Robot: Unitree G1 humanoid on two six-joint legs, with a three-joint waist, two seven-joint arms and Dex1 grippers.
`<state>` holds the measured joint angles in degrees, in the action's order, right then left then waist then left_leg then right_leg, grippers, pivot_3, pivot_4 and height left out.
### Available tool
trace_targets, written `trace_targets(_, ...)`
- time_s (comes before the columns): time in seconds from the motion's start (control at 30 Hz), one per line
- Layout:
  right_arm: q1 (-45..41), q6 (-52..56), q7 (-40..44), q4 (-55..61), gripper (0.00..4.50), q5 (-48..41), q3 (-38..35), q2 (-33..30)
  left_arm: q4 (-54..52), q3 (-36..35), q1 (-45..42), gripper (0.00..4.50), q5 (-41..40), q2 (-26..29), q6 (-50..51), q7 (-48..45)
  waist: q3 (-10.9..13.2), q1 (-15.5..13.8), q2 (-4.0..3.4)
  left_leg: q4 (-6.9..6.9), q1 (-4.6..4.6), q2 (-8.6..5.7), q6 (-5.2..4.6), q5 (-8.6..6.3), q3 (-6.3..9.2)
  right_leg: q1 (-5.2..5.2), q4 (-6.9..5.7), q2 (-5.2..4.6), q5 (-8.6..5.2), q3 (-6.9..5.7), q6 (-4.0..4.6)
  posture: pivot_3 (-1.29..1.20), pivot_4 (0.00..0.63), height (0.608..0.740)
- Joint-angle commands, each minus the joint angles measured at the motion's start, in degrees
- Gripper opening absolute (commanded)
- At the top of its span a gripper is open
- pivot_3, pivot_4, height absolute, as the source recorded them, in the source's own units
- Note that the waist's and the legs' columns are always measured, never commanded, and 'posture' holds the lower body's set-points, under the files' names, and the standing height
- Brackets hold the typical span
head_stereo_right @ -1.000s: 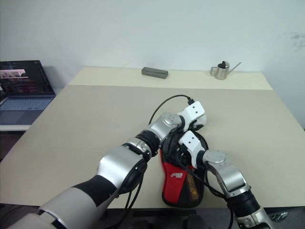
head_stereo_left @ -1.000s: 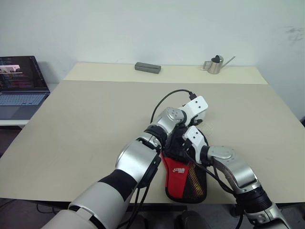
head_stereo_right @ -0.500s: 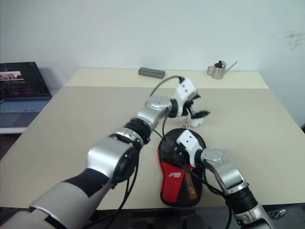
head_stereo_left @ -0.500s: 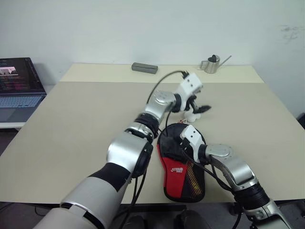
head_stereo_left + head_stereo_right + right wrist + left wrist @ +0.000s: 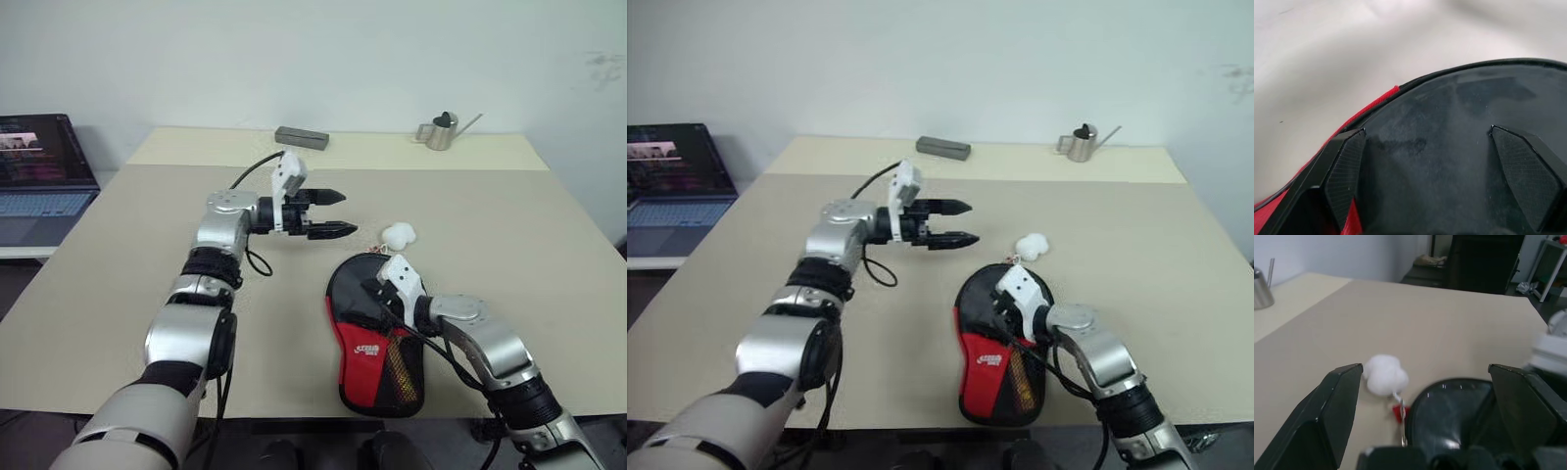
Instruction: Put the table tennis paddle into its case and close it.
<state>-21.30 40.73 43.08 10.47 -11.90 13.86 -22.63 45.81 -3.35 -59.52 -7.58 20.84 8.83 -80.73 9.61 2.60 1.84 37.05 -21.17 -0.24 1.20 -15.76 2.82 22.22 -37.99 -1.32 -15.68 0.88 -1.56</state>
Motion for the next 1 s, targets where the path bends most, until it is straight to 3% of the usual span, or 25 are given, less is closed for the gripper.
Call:
trace_targets(0.03,1.30,4.11,1.47,2.37,4.50,-2.43,-0.93,-2.19,-11.20,0.27,3.92,4.48,-3.39,3.03,5.66,-0.79,0.01,-0.42,-0.02,0.02,-0.11,0.00,0.00,0.00,0.06,0.06,0.02,-0.01,0.00,0.00,0.01,0.00,0.150,0.740)
trace_targets(0.23,1.21,8.36,3.46,11.40,4.50,-8.44,-5.12,-6.47,-29.64,-1.05,15.18,4.48,-8.87,9.31,15.75,1.72,0.09,-0.94,-0.07,0.17,-0.84,0.00,0.01,0.01,0.25,0.66,-0.03,-0.20,-0.01,0.02,0.09,0.00,0.150,0.740)
trace_targets(0.5,-1.81,15.33,4.18,17.09,4.50,-19.65,-15.99,-10.20,-40.67,0.73,19.59,4.48,-13.87,10.91,20.67,4.46,0.33,-1.06,-0.25,0.91,-1.56,-0.07,-0.01,0.01,0.40,1.02,-0.21,-0.32,0.07,-0.13,0.11,0.00,0.150,0.740)
trace_targets(0.63,-0.18,17.79,6.86,18.97,4.50,-25.82,-24.09,-16.33,-41.82,3.52,19.77,4.48,-13.58,10.89,20.77,4.89,0.35,-1.24,-0.28,0.90,-1.56,-0.08,-0.03,0.01,0.41,0.99,-0.17,-0.30,0.08,-0.18,0.10,0.00,0.150,0.740)
trace_targets(0.8,4.89,18.07,8.82,20.03,4.50,-28.68,-29.66,-24.48,-38.23,10.87,20.31,4.48,-8.30,10.58,11.81,2.99,0.36,-1.41,-0.28,0.88,-1.62,-0.08,-0.07,-0.01,0.32,1.00,-0.08,-0.25,0.08,-0.13,0.10,0.00,0.150,0.740)
trace_targets(0.93,7.45,18.18,7.93,20.37,4.50,-29.98,-32.03,-26.88,-32.34,14.09,18.00,4.48,-5.81,4.39,2.78,5.56,0.36,-1.60,-0.28,0.92,-1.55,-0.08,-0.13,0.03,0.24,1.00,-0.20,-0.16,0.09,-0.08,0.11,0.00,0.150,0.740)
trace_targets(1.0,8.66,18.25,7.26,20.82,4.50,-30.59,-32.68,-27.10,-30.41,14.73,17.02,4.48,-7.16,0.86,3.87,5.40,0.36,-1.96,-0.27,0.95,-1.57,-0.08,-0.16,0.05,0.25,0.99,-0.22,-0.10,0.10,-0.09,0.11,0.00,0.150,0.740)
